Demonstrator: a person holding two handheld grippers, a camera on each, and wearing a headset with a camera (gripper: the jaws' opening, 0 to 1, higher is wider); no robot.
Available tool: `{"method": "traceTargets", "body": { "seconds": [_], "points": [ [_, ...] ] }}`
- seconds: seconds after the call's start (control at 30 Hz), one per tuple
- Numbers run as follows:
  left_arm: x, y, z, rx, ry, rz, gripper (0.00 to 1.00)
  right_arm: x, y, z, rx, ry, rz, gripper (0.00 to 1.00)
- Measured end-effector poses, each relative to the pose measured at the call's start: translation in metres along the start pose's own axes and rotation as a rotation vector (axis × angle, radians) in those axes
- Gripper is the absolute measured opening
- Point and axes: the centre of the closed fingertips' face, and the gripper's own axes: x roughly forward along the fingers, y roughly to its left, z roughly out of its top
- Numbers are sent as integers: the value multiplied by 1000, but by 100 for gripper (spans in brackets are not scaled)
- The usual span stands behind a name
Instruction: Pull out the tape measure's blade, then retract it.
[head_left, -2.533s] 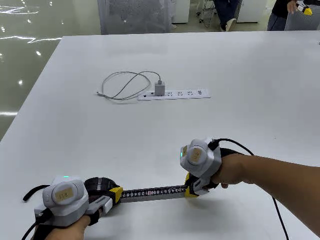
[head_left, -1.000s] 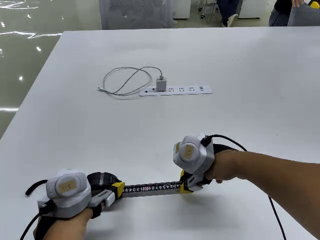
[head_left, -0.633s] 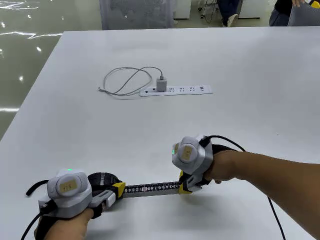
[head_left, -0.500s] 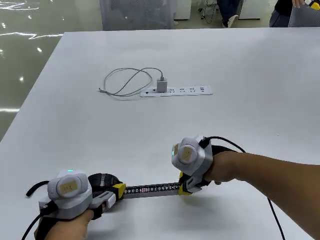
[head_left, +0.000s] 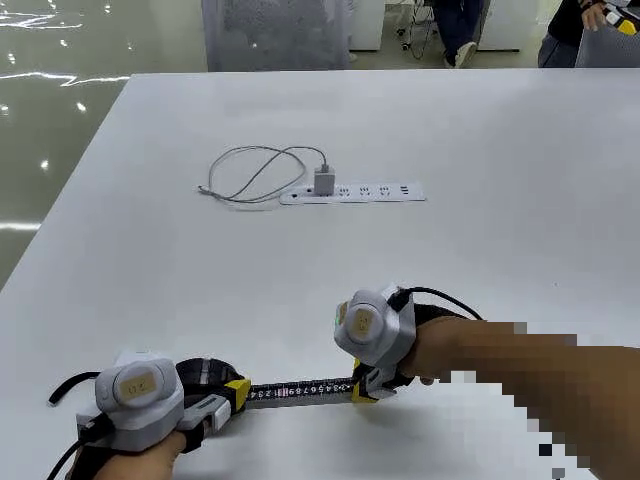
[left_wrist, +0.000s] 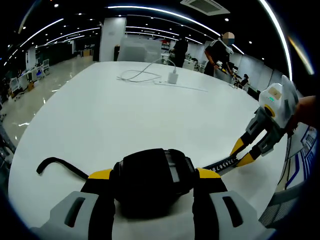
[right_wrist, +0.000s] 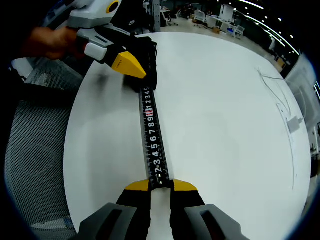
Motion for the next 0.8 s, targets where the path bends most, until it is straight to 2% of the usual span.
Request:
{"method": "traceTargets", "body": {
  "seconds": [0.2,0.37,0.8],
  "points": [
    [0,0,0,-4,4,0,59,1,0,2,-17,7,3,10],
    [0,0,0,-6,2,-1,59,2,0,3,-5,-9,4,10],
    [1,0,-1,-7,-3,-3,59,4,0,9,0,-7,7,10]
  ]
}}
